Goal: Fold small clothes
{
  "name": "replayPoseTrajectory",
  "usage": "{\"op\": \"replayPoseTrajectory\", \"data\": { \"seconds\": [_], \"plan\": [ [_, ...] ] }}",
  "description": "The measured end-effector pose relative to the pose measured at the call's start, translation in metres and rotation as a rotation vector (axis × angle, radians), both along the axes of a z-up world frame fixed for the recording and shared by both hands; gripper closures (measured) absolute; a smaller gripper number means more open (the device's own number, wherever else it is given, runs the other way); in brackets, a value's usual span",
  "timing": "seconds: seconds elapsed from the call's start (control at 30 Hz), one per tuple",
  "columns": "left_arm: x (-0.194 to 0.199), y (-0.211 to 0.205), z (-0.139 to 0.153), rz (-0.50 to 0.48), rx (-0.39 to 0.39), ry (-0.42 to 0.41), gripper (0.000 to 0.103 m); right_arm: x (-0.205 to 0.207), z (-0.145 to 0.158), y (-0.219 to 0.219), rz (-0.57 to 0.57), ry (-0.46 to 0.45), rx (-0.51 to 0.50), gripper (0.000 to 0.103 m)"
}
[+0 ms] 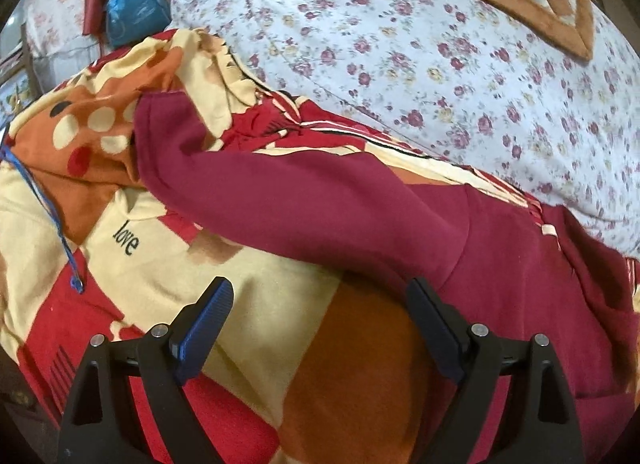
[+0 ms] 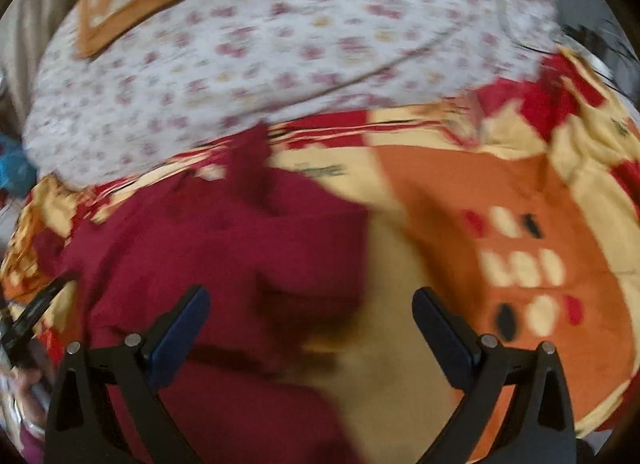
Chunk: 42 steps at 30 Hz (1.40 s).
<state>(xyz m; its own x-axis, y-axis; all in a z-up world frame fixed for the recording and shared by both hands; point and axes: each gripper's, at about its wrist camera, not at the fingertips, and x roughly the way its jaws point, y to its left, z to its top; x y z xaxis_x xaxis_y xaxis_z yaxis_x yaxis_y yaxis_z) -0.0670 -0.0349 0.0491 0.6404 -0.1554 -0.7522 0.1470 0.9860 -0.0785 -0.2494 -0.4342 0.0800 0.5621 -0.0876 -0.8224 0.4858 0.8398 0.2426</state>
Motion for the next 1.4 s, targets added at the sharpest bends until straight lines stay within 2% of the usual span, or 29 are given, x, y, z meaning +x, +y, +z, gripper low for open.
{"op": "replayPoseTrajectory", "data": {
  "seconds": [0.23, 0.4, 0.83, 1.1, 1.4],
  "plan": [
    [-0.001, 0.0, 0.005, -0.009, 0.027, -0.038, 0.021, 0.044, -0.012, 0.059, 0.113, 0.017, -0.013, 0.0],
    [0.0, -0.001, 0.004, -0.03, 0.035, -0.03, 0.021, 0.055, -0.013, 0.087, 0.133, 0.016, -0.106, 0.0],
    [-0.016, -0.022, 0.012, -0.144, 0.06, -0.068, 0.021, 0.071, -0.007, 0.117, 0.189, -0.009, -0.125, 0.0],
    [-0.015, -0.027, 0.01, -0.156, 0.06, -0.066, 0.021, 0.085, -0.008, 0.125, 0.165, -0.026, -0.15, 0.0],
    [-0.015, -0.038, 0.008, -0.173, 0.125, -0.106, 0.021, 0.099, -0.017, 0.138, 0.202, -0.011, -0.159, 0.0]
  ]
}}
